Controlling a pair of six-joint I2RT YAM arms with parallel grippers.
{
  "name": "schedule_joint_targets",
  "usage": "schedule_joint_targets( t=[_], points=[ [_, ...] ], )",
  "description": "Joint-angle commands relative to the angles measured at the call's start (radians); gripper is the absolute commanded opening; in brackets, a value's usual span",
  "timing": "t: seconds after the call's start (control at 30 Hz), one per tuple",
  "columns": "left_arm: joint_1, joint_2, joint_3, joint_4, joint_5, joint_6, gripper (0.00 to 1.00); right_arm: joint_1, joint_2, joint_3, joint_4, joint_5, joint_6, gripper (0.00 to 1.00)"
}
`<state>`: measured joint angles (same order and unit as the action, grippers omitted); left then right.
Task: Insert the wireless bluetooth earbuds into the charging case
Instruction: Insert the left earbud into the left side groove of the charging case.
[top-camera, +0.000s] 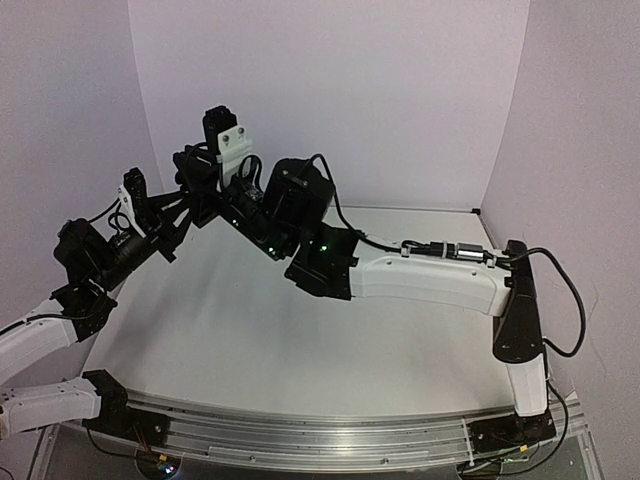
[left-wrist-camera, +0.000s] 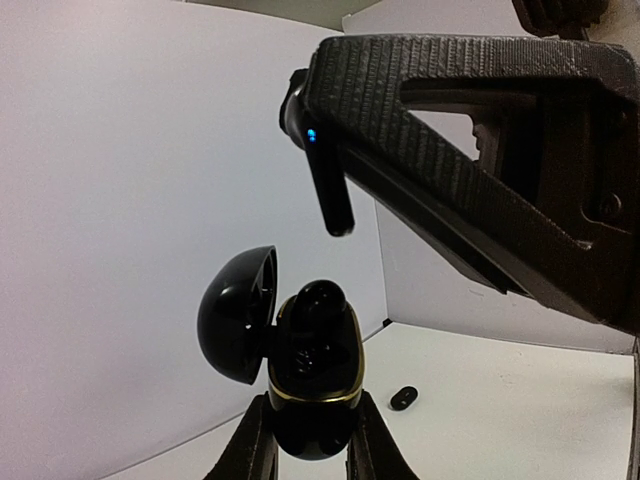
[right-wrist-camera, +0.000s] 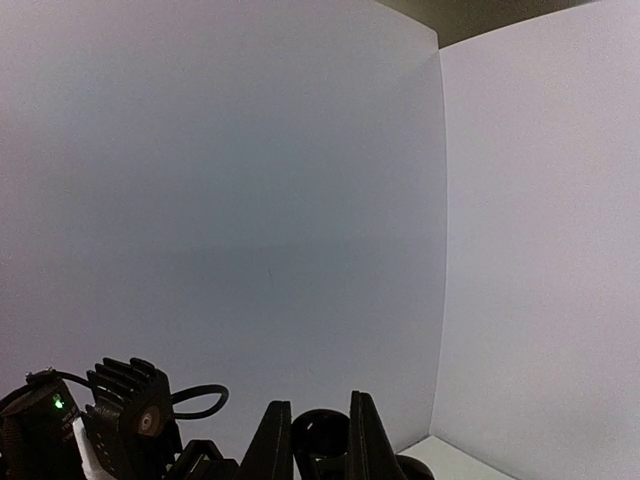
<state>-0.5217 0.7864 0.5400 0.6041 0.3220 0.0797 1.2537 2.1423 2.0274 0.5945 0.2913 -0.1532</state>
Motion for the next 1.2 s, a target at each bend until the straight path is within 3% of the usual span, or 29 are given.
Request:
schedule_joint_targets(
  t=[0.0, 1.17],
  points=[
    [0.006, -0.009, 0.017, 0.041, 0.016, -0.015, 0.00, 0.004, 0.013, 0.037, 0.059, -0.001, -0.043, 0.00],
    [0.006, 0.001, 0.046, 0.051, 0.017, -0.067, 0.00, 0.004, 0.019, -0.030, 0.066, -0.010, -0.061, 0.00]
  ],
)
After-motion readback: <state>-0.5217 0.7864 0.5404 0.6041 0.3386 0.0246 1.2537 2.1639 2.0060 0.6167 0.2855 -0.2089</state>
